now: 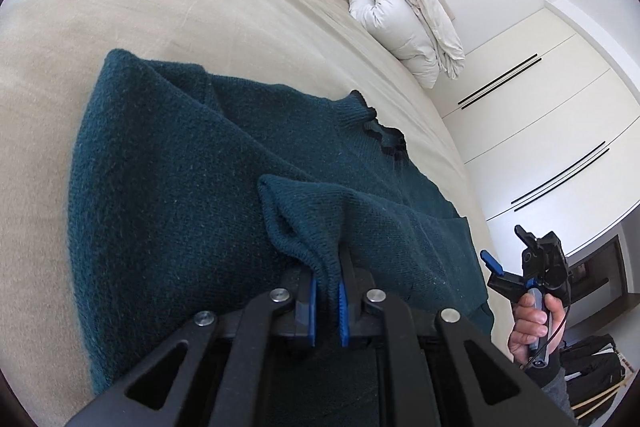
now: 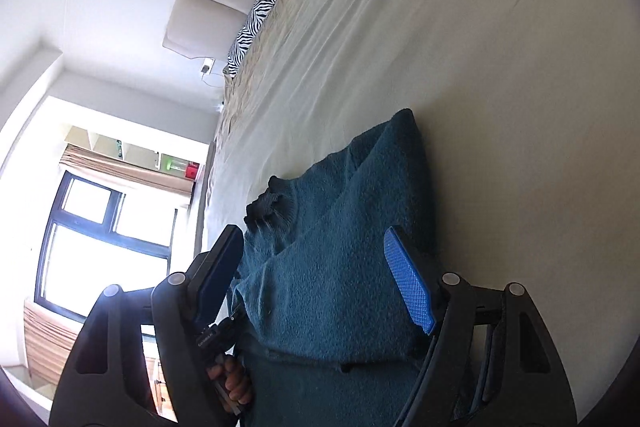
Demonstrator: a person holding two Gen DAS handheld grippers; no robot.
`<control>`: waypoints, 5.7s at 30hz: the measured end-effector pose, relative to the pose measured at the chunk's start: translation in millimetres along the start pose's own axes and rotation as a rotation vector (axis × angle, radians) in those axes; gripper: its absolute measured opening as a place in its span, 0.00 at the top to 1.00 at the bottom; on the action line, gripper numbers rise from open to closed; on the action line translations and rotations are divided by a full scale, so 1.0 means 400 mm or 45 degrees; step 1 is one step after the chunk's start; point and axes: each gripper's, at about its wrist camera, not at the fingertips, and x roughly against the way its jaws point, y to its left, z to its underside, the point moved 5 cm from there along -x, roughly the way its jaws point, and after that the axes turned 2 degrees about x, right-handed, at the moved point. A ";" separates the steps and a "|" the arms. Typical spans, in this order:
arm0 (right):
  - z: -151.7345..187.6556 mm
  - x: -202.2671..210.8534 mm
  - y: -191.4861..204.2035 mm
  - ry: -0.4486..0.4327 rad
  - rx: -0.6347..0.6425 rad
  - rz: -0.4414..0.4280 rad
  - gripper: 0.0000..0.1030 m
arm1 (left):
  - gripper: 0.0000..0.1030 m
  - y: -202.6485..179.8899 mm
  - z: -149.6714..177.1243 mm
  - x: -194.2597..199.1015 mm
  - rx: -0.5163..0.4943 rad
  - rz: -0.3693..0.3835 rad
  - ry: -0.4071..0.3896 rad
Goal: Fold small clothes
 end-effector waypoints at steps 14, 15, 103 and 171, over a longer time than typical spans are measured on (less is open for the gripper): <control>-0.001 -0.110 -0.053 0.188 -0.114 -0.158 0.30 | 0.88 0.020 -0.005 0.003 -0.002 0.030 -0.023; 0.021 -0.100 -0.049 0.204 -0.091 -0.159 0.30 | 0.88 0.019 -0.004 0.002 -0.002 0.029 -0.024; 0.778 0.626 -0.132 0.182 0.190 0.438 0.39 | 0.44 0.087 0.702 0.610 0.337 -0.130 0.380; 0.679 0.616 0.098 -0.041 0.305 0.218 0.94 | 0.93 -0.023 0.500 0.704 0.354 0.243 0.010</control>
